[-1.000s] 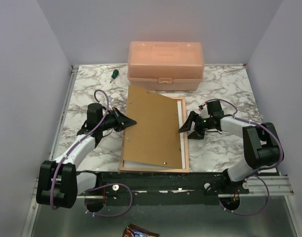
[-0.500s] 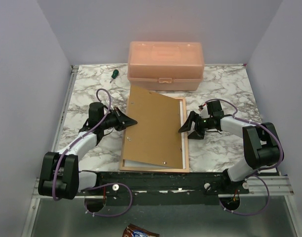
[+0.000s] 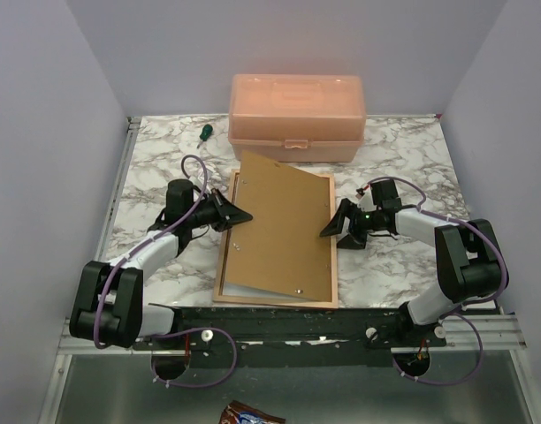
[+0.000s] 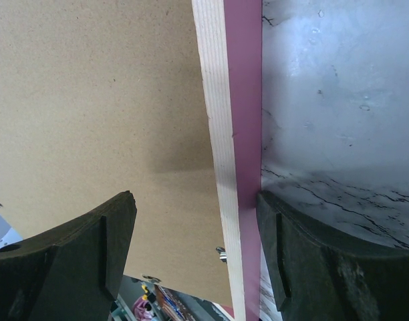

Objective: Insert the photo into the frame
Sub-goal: Place the photo frame item in the photo frame.

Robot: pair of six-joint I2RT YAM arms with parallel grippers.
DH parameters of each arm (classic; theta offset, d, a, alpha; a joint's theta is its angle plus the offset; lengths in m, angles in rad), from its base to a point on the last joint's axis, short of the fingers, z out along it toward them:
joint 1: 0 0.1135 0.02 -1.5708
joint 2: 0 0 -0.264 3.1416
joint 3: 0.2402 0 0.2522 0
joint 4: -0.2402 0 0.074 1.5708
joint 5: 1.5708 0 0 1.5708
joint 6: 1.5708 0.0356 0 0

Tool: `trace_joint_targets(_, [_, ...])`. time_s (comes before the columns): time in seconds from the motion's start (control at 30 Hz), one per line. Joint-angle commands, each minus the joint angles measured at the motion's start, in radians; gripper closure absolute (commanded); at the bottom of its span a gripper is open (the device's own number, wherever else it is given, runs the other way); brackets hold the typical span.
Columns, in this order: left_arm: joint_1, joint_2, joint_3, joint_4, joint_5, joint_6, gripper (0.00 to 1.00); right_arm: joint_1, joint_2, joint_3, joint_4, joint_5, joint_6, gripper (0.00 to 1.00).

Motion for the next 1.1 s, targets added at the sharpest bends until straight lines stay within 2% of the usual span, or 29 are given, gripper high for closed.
trace_joint_targets(0.0, [-0.025, 0.034, 0.026, 0.009, -0.003, 0.041, 1.00, 0.002, 0.009, -0.017, 0.011, -0.023, 0.000, 0.21])
trace_joint_targets(0.1, [-0.027, 0.042, 0.044, -0.056, -0.023, 0.082, 0.93, 0.002, 0.009, -0.017, 0.010, -0.022, -0.003, 0.21])
trace_joint_targets(0.33, [-0.028, 0.041, 0.097, -0.225, -0.097, 0.187, 0.67, 0.001, 0.009, -0.010, 0.001, -0.017, -0.008, 0.21])
trace_joint_targets(0.37, [-0.030, 0.036, 0.119, -0.298, -0.131, 0.225, 0.54, 0.001, 0.012, -0.008, 0.000, -0.016, -0.008, 0.21])
trace_joint_targets(0.47, [-0.037, 0.035, 0.136, -0.342, -0.160, 0.248, 0.46, 0.001, 0.012, -0.008, -0.001, -0.015, -0.010, 0.22])
trace_joint_targets(0.67, [-0.071, 0.040, 0.193, -0.463, -0.269, 0.308, 0.33, 0.002, 0.012, -0.007, -0.006, -0.011, -0.013, 0.22])
trace_joint_targets(1.07, [-0.158, 0.102, 0.300, -0.652, -0.481, 0.368, 0.22, 0.002, 0.012, -0.015, -0.003, -0.005, -0.017, 0.21])
